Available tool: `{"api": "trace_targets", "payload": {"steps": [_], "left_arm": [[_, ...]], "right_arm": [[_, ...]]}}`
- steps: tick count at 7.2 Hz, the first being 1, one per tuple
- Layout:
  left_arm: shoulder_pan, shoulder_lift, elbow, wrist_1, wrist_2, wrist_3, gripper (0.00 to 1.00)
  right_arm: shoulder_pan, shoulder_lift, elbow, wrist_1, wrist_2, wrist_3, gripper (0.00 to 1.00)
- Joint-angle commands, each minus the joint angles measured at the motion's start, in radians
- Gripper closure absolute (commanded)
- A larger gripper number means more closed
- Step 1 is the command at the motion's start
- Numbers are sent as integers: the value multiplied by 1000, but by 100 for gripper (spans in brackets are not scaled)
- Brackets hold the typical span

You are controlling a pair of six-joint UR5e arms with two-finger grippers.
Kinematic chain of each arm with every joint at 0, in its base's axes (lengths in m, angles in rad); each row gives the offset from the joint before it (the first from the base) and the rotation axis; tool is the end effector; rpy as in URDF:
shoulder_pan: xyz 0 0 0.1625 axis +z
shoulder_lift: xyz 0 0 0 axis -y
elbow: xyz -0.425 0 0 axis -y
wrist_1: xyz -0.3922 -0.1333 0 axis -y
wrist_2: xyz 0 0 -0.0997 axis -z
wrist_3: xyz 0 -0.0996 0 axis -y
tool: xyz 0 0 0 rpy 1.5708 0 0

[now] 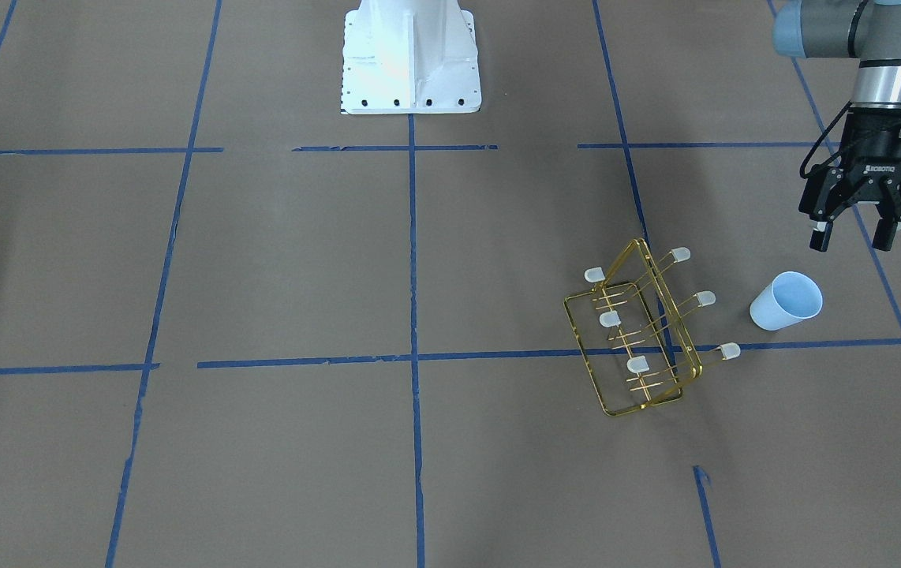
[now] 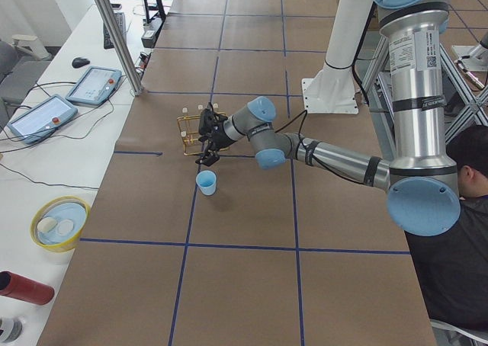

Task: Hang cup on cup holder
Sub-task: 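Move the left gripper to the pale blue cup and grasp it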

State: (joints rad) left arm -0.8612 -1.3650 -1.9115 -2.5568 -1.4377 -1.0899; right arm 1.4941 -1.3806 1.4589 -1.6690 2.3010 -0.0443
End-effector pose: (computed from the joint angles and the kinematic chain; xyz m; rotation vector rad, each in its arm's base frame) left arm 0.1716 -0.4247 0.4789 0.7953 0.8090 -0.4136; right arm 0.0230 -0.5730 0.6253 -0.0308 -0.7302 -0.1083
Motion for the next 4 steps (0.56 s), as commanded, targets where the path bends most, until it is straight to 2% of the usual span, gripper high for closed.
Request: {"api": "trace_targets", "payload": {"steps": [1, 3, 4], "left_arm": [[158, 59, 12, -78, 229, -132, 0], [258, 58, 115, -131, 446, -182, 0], [274, 51, 143, -131, 491, -180, 0]], "right_arm": [[0, 0, 0, 0, 0, 0, 0], [0, 0, 0, 0, 0, 1, 0], [0, 0, 0, 0, 0, 0, 0]]}}
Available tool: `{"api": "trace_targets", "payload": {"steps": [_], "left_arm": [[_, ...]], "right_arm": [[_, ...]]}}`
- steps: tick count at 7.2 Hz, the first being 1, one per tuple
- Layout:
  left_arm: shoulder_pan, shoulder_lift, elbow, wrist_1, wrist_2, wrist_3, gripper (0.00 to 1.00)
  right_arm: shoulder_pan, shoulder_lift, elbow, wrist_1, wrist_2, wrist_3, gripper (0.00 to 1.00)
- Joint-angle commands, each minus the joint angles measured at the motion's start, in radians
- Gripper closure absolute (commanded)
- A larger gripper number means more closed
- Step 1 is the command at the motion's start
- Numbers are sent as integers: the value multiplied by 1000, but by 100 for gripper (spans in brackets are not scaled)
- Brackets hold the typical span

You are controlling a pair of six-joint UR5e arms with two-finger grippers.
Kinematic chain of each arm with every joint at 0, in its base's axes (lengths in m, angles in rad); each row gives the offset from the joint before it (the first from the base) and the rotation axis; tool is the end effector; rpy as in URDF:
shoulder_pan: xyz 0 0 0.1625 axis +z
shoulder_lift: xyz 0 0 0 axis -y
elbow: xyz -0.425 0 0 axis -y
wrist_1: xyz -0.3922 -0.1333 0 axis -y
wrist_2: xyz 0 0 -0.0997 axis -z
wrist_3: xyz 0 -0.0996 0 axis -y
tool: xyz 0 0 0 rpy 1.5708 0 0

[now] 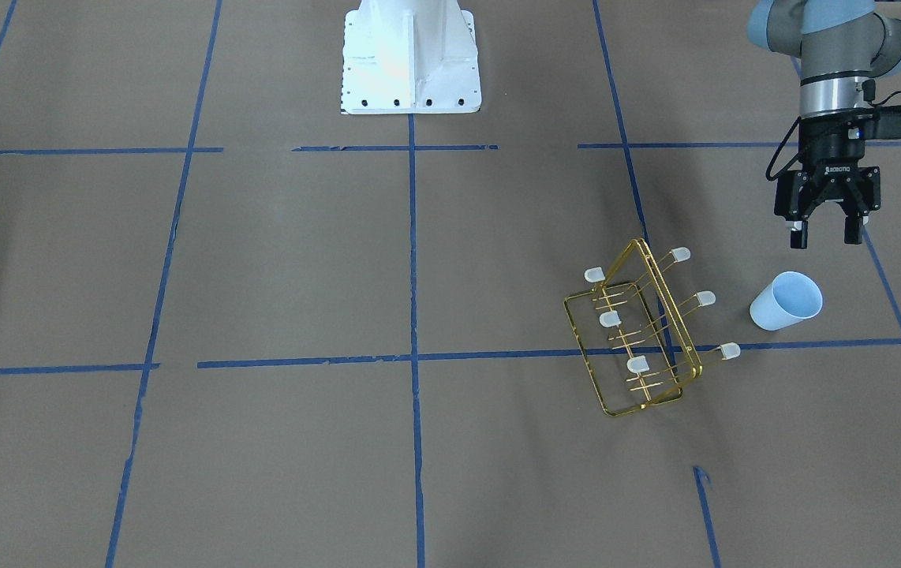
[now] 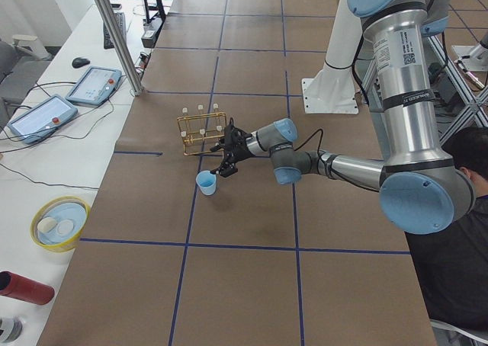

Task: Hang cup on cup holder
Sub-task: 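Move the left gripper to the pale blue cup and grasp it, then lift the blue cup with the left gripper off the table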

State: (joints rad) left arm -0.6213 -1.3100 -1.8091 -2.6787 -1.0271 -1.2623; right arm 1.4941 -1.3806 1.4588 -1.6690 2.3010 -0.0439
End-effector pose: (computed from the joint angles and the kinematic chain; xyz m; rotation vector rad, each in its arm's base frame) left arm 0.2213 -0.3857 0.5335 0.9216 0.7346 -0.5709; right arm 0.0230 -0.5730 0.6254 -0.0311 -0.7301 -0.1079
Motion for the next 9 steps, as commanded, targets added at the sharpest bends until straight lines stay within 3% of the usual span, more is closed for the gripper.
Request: {"api": "trace_targets", "payload": {"steps": [1, 3, 6, 9], "left_arm": [[54, -30, 80, -4, 135, -8, 0], [64, -104, 151, -1, 160, -9, 0], [126, -113, 207, -3, 281, -9, 0], [175, -120, 231, -4, 335, -35, 0]], "right_arm": [[0, 0, 0, 0, 0, 1, 0], [0, 0, 0, 0, 0, -1, 0], [0, 0, 0, 0, 0, -1, 0], [0, 0, 0, 0, 0, -1, 0]]}}
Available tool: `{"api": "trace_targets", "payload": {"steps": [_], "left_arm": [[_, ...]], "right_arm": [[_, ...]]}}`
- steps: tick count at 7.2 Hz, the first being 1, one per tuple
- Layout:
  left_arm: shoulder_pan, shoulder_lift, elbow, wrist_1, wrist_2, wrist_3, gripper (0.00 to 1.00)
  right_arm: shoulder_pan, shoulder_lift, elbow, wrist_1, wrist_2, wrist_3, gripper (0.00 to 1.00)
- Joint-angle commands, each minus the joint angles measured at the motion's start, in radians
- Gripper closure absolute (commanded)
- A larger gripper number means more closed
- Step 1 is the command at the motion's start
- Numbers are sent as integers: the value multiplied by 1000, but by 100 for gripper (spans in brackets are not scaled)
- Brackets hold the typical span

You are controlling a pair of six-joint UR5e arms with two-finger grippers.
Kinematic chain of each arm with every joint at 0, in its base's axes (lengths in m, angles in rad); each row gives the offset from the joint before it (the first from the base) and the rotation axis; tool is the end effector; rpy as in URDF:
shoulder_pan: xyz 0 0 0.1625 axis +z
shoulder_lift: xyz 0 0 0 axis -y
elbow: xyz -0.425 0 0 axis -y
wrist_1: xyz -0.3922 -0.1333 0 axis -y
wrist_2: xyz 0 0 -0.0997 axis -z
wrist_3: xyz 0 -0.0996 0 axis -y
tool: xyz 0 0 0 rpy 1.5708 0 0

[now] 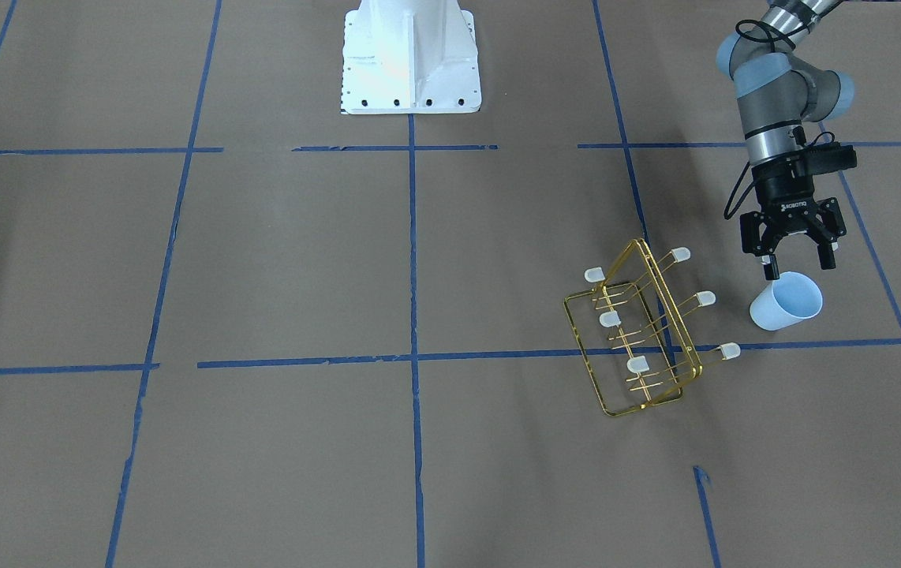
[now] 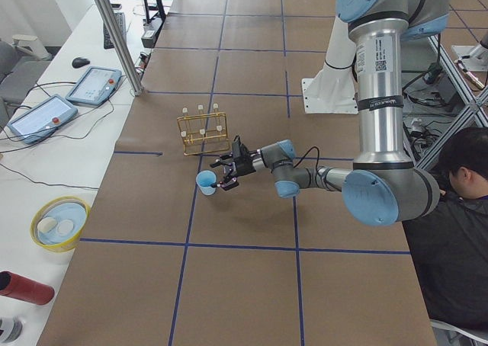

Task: Hang cup on cup holder
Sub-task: 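Lift the blue cup with the left gripper off the table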

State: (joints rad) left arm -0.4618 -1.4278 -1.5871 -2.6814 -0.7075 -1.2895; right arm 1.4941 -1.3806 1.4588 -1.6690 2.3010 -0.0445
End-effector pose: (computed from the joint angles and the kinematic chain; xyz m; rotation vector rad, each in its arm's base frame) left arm 0.2986 -0.3821 0.5855 1.0793 0.5746 -0.5813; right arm 0.0230 -0.5730 0.6254 -0.0309 -0.7302 -0.1085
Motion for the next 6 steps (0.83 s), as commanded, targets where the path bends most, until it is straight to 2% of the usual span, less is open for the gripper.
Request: {"api": "trace_targets", "payload": {"steps": [1, 6], "left_arm": [[20, -23, 42, -3, 31, -20, 0], [20, -118, 168, -46, 31, -34, 0]], "right_arm": [[0, 0, 0, 0, 0, 2, 0], [0, 0, 0, 0, 0, 0, 0]]}}
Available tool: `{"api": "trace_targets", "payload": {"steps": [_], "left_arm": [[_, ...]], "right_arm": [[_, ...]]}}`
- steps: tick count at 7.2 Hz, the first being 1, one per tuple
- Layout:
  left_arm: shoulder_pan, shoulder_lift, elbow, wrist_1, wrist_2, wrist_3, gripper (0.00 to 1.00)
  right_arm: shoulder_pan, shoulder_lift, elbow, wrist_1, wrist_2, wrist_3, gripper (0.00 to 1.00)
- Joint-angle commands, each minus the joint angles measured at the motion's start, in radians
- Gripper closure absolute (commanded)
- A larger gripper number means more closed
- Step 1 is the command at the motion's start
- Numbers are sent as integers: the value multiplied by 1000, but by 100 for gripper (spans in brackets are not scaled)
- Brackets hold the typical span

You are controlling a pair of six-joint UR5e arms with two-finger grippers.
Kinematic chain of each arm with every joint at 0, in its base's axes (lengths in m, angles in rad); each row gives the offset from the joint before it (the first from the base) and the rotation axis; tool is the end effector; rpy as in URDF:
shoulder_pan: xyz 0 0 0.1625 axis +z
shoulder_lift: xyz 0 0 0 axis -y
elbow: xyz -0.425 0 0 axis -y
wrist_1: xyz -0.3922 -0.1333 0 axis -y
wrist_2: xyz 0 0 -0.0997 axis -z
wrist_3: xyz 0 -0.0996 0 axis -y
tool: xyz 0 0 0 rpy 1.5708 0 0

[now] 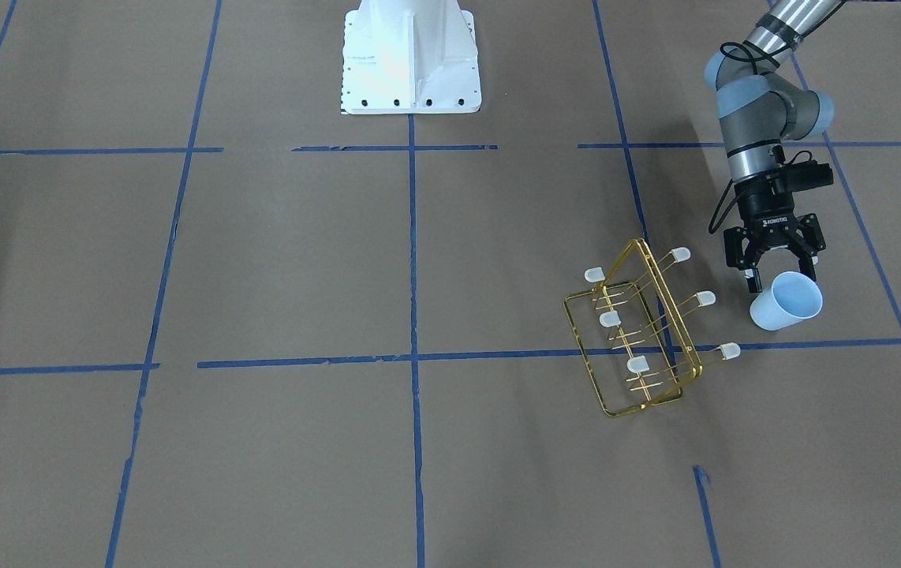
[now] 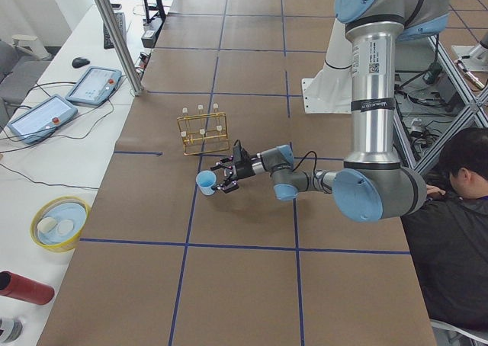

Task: Hang cup on cup holder
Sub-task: 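Lift the blue cup with the left gripper off the table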

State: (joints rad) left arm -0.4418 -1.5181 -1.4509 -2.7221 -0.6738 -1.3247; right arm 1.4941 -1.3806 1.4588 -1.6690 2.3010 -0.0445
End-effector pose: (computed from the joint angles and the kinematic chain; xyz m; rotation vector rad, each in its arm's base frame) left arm 0.3357 -0.3923 0.6062 1.0906 0.5846 -0.6081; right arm 0.0230 -0.5730 0.6254 -0.0309 -0.7302 -0.1085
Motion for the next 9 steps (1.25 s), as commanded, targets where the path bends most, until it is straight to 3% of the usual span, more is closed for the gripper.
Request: {"api": "trace_targets", "payload": {"steps": [1, 4, 6, 9], "left_arm": [[-3, -30, 41, -5, -26, 7, 0], [-83, -40, 107, -28, -70, 12, 0], [-84, -97, 156, -30, -81, 10, 0], [-98, -103, 165, -36, -105, 10, 0]], "right_arm": [[0, 0, 0, 0, 0, 0, 0], [0, 0, 0, 0, 0, 0, 0], [0, 0, 0, 0, 0, 0, 0], [0, 0, 0, 0, 0, 0, 0]]}}
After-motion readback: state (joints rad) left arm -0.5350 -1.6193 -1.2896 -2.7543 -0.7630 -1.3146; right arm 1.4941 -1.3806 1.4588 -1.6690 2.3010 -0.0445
